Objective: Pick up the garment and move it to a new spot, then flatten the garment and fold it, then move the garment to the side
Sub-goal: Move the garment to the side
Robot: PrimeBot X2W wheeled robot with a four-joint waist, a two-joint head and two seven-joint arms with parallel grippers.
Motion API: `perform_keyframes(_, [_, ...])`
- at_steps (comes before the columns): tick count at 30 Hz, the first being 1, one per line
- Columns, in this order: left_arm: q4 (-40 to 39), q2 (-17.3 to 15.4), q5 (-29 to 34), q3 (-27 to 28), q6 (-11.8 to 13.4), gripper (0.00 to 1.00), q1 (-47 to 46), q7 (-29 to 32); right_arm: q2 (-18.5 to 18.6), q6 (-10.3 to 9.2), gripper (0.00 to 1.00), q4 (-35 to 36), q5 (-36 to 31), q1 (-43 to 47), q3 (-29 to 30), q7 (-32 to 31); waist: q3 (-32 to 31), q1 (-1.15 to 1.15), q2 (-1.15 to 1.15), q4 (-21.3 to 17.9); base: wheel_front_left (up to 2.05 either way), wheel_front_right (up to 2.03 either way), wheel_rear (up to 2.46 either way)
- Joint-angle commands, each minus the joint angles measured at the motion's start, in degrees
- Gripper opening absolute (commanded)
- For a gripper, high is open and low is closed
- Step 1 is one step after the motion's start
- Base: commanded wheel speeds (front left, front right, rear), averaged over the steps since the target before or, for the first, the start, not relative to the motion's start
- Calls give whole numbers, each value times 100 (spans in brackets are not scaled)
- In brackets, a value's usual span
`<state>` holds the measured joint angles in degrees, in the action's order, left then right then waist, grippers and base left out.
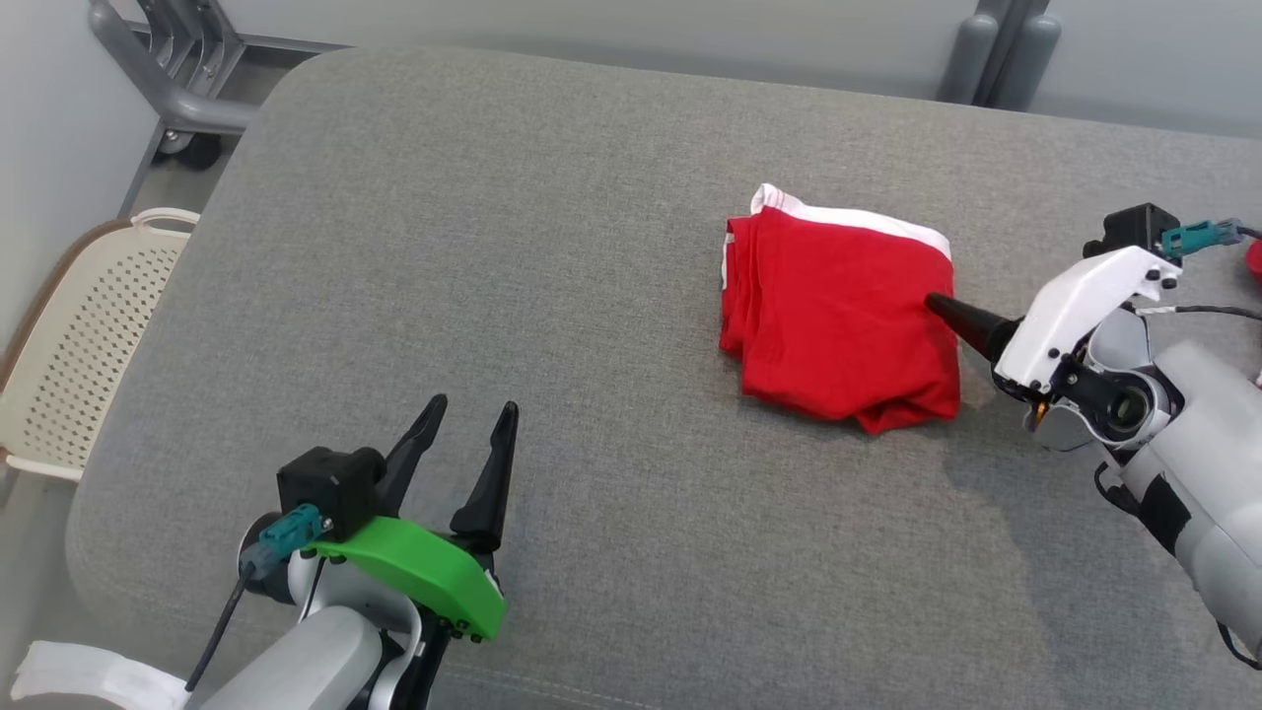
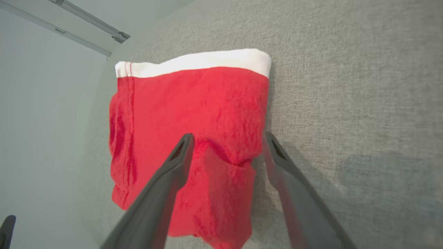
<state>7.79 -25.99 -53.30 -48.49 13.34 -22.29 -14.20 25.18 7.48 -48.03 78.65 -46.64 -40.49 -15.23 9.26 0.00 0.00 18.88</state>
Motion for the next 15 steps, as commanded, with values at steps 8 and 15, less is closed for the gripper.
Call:
perform_keyframes(8, [46,26,31,5,-18,100,22,-12,-230,2,100,-998,174,-549,-22,-963,94,0,0,228,0,0,0])
perform_keyframes(15, [77,55,15,-3,-36,100,7,-20,-341,2,100,-1363,185,-762,-38,-1237,144,0,0,296,0,0,0])
